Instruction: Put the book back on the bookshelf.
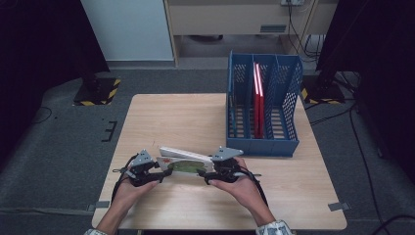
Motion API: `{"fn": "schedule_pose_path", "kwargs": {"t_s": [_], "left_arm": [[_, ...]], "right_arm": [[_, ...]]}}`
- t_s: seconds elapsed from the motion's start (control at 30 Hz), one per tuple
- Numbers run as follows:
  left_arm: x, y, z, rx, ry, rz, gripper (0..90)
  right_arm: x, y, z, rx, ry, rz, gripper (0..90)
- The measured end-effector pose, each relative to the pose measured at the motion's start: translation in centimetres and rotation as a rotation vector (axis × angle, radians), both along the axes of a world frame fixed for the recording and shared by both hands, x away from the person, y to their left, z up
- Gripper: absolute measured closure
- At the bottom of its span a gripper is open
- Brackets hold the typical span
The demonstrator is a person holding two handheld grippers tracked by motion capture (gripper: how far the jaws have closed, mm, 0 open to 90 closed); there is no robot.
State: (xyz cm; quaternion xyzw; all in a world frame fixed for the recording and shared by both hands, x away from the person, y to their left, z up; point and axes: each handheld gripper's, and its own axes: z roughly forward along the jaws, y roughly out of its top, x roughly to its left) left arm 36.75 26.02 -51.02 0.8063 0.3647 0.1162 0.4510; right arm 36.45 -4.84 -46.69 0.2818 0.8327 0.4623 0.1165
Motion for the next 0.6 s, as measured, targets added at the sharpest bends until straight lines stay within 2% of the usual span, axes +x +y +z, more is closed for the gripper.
{"fn": "schedule_pose_path", "kwargs": {"t_s": [0.27,0.6], "left_arm": [[0.1,0.5,0.1,-0.006,0.005,0.034,44.1],[0.2,0.9,0.0,-0.012,0.021,0.074,33.4]], "right_arm": [[0.6,0.8,0.1,-0.018,0.0,0.015,35.3],[1.6,1.7,0.0,-0.033,0.015,0.024,35.7]]}}
